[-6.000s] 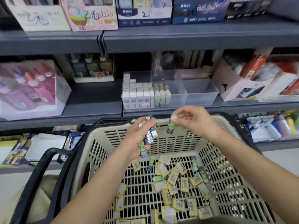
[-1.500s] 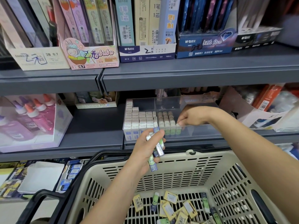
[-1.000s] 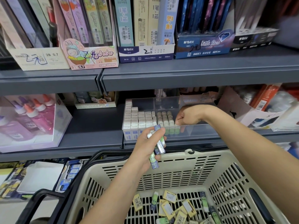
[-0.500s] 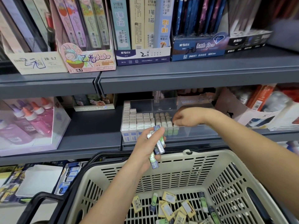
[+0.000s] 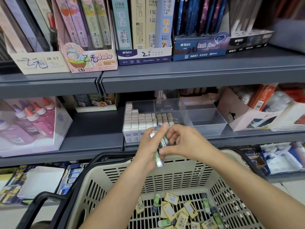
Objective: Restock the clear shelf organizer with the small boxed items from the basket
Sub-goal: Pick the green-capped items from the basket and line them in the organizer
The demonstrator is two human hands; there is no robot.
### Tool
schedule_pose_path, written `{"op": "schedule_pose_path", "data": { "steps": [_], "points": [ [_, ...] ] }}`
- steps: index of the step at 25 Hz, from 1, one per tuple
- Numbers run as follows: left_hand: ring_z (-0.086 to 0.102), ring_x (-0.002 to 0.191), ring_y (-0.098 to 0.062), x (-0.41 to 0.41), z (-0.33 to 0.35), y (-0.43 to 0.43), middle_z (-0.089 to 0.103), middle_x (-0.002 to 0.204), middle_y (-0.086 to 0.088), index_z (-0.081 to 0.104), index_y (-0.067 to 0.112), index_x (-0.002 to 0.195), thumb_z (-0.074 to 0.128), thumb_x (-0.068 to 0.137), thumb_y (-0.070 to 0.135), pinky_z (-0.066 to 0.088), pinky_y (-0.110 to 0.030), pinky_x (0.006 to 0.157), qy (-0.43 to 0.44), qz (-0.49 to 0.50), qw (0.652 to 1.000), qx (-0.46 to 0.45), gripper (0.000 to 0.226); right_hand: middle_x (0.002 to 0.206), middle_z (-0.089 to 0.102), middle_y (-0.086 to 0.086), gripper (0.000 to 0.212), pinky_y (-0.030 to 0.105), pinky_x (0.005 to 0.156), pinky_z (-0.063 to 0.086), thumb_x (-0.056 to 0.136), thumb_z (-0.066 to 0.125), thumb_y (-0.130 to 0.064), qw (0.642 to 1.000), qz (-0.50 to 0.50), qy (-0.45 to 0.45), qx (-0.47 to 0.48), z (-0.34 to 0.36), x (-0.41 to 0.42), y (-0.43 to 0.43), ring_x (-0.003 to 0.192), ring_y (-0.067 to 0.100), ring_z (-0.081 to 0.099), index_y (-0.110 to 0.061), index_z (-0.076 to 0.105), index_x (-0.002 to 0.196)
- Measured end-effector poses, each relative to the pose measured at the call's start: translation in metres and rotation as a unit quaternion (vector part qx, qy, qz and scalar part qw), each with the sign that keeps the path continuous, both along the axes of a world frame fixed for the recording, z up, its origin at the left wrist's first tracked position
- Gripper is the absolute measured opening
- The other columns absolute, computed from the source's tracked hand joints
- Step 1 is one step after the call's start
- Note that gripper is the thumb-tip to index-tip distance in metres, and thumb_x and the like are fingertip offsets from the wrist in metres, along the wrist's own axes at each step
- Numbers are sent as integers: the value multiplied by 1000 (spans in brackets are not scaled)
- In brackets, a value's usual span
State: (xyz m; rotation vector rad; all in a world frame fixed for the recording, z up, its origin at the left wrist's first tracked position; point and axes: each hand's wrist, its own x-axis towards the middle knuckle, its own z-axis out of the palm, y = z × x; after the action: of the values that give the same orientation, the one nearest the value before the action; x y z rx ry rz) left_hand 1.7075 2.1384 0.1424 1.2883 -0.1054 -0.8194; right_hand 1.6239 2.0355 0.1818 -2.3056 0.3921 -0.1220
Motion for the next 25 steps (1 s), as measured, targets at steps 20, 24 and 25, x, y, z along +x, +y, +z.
{"op": "schedule_pose_path", "data": {
  "steps": [20, 24, 25],
  "points": [
    [47, 50, -8, -12, 1, 1, 59, 97, 0, 55, 39, 95, 45, 94, 48, 28, -18, 36, -12, -7, 997, 79, 14, 68, 54, -8, 48, 17, 59, 39, 84, 63, -20, 999, -9, -14, 36, -9, 6, -3, 46, -6, 48, -26, 48, 129],
    [42, 51, -8, -8, 1, 1, 52, 81, 0, 58, 30, 92, 45, 95, 43, 29, -18, 36, -71, 13, 994, 85, 18, 67, 60, -8, 20, 32, 68, 52, 83, 66, -19, 996, -39, -18, 80, 0, 7, -8, 53, 2, 56, -21, 62, 103],
    [41, 47, -7, -6, 2, 2, 51, 77, -1, 57, 28, 92, 46, 95, 42, 27, -17, 35, -72, 17, 994, 77, 18, 68, 64, -7, 13, 36, 74, 54, 83, 66, -19, 994, -47, -19, 99, 7, 6, -15, 56, 4, 60, -22, 64, 95]
  ]
}}
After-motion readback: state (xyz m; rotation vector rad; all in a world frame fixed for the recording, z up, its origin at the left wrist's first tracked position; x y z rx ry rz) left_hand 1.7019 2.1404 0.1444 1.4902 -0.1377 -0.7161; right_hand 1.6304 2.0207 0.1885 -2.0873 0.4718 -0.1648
